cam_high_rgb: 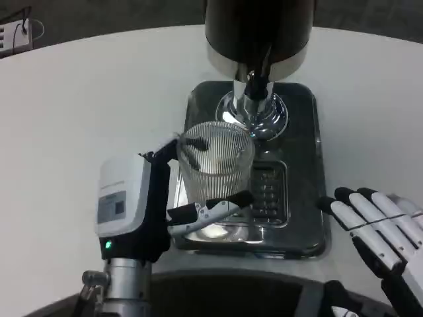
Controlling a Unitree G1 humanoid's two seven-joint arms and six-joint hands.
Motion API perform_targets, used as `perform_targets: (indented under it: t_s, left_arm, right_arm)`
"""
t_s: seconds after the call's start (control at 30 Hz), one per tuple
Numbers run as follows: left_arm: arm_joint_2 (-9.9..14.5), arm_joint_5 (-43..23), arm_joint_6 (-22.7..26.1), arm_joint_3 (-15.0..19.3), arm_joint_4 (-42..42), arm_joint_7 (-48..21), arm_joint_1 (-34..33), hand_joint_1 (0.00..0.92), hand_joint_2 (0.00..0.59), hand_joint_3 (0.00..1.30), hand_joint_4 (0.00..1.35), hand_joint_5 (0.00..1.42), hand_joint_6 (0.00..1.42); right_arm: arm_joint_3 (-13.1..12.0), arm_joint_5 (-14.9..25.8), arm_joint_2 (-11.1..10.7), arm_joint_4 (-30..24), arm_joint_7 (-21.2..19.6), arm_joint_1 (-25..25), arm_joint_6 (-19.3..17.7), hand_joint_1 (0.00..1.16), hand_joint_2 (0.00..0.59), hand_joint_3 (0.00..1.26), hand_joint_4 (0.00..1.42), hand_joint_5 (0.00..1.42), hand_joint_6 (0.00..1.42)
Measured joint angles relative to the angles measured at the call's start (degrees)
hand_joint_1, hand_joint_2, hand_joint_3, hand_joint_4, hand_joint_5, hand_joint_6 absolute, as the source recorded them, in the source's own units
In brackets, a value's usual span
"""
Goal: Grasp the cup under the faucet to collect the drink, then remove the cup.
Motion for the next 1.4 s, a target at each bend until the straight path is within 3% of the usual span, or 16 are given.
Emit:
perform_targets:
  t_s: [0.4, 0.67, 0.8, 0.9, 1.0, 1.07, 1.13, 1.4]
  left_arm:
    - [0.6, -0.2, -0.5, -5.6, 20.3, 7.9, -13.8, 0.535, 0.252, 0.99, 1.15, 1.33, 1.42]
    - [0.4, -0.5, -1.9, -8.3, 24.2, 8.9, -17.0, 0.523, 0.244, 0.98, 1.08, 1.26, 1.42]
    - [0.9, -0.6, -2.3, -8.6, 24.3, 8.8, -17.1, 0.442, 0.173, 0.9, 0.99, 1.2, 1.4]
    - [1.3, -0.6, -2.3, -8.7, 24.2, 8.8, -17.0, 0.31, 0.126, 0.69, 0.71, 1.02, 1.21]
    - [1.7, -0.6, -2.3, -8.7, 23.5, 8.8, -16.4, 0.161, 0.093, 0.31, 0.31, 0.69, 0.77]
    - [1.8, -0.6, -2.3, -8.6, 22.4, 9.0, -15.3, 0.1, 0.061, 0.18, 0.16, 0.52, 0.54]
    - [1.8, -1.2, -2.2, -8.5, 21.6, 9.1, -14.6, 0.058, 0.041, 0.09, 0.09, 0.44, 0.4]
    - [2.1, -2.6, -2.2, -8.5, 19.9, 6.2, -14.4, 0.002, 0.0, 0.0, 0.0, 0.29, 0.23]
  right_arm:
    - [-0.8, 0.7, 0.5, -0.1, 0.0, 0.9, -0.1, 0.25, 0.512, 0.13, 0.08, 0.1, 0.14]
    - [-0.8, 0.7, 0.7, -0.1, 0.4, 1.0, -0.2, 0.25, 0.512, 0.13, 0.08, 0.11, 0.14]
    - [-0.8, 0.8, 0.7, -0.1, 0.5, 1.0, -0.2, 0.25, 0.512, 0.13, 0.08, 0.11, 0.15]
    - [-0.7, 0.9, 0.7, -0.1, 0.5, 0.8, -0.2, 0.25, 0.512, 0.13, 0.08, 0.11, 0.15]
    - [-0.6, 0.9, 0.8, -0.1, 0.5, 0.6, -0.2, 0.25, 0.512, 0.13, 0.08, 0.11, 0.15]
    - [-0.6, 0.9, 0.8, -0.1, 0.6, 0.6, -0.2, 0.25, 0.512, 0.13, 0.08, 0.11, 0.15]
    - [-0.5, 1.0, 0.8, -0.1, 0.6, 0.6, -0.2, 0.25, 0.512, 0.13, 0.08, 0.11, 0.15]
    - [-0.2, 1.1, 0.9, -0.1, 1.0, 0.5, -0.2, 0.25, 0.512, 0.13, 0.08, 0.11, 0.15]
